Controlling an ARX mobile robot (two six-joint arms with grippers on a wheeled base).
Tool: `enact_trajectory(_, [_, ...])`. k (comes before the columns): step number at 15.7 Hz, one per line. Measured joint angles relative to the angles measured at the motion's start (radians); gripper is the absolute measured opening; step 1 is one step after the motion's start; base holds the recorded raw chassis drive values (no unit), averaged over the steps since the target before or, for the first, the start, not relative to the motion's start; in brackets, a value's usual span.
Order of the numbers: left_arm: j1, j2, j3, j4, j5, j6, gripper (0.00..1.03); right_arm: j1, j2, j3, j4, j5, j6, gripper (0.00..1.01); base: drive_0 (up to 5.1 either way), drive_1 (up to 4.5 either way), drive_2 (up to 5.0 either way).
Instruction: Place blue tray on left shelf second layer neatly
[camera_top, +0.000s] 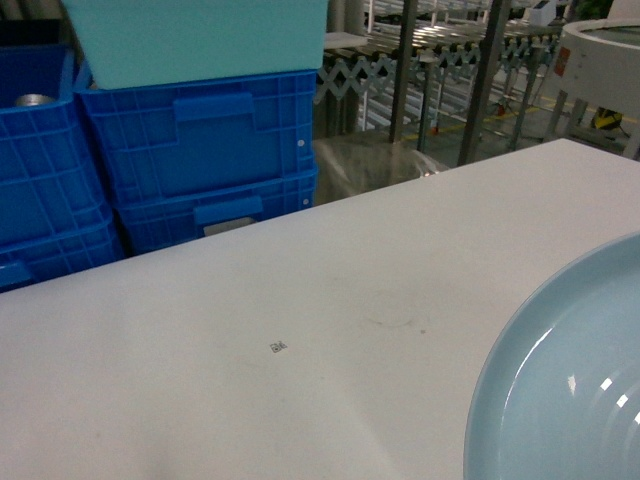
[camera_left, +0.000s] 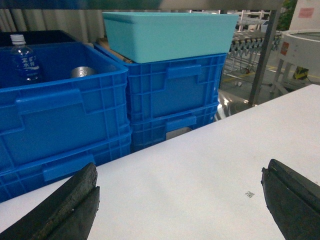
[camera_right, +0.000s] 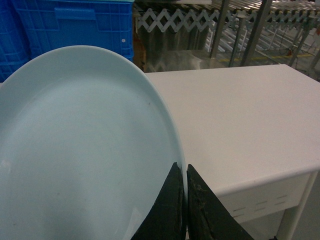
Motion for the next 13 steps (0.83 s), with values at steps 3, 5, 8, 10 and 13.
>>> enact_trajectory(3, [0.0,0.0,0.0,0.0,0.0,0.0,0.98,0.0,0.0,0.0,-0.001,0.0,0.0,0.02,-1.4,-1.43,-1.4])
enact_trajectory(5, [0.0,0.0,0.0,0.0,0.0,0.0,0.98,0.0,0.0,0.0,0.0,0.0,0.0,0.02,-1.5,-1.45,-1.5])
enact_trajectory(8, [0.0,0.0,0.0,0.0,0.0,0.0,0.98,0.0,0.0,0.0,0.0,0.0,0.0,0.02,-1.5,-1.52,-1.5])
enact_trajectory(10, [0.0,0.0,0.0,0.0,0.0,0.0,0.98,0.0,0.0,0.0,0.0,0.0,0.0,0.02,-1.5,-1.46,-1.5])
enact_trajectory(13, [0.0,0.0,0.0,0.0,0.0,0.0,0.98,0.0,0.0,0.0,0.0,0.0,0.0,0.02,-1.7,-1.7,-1.7])
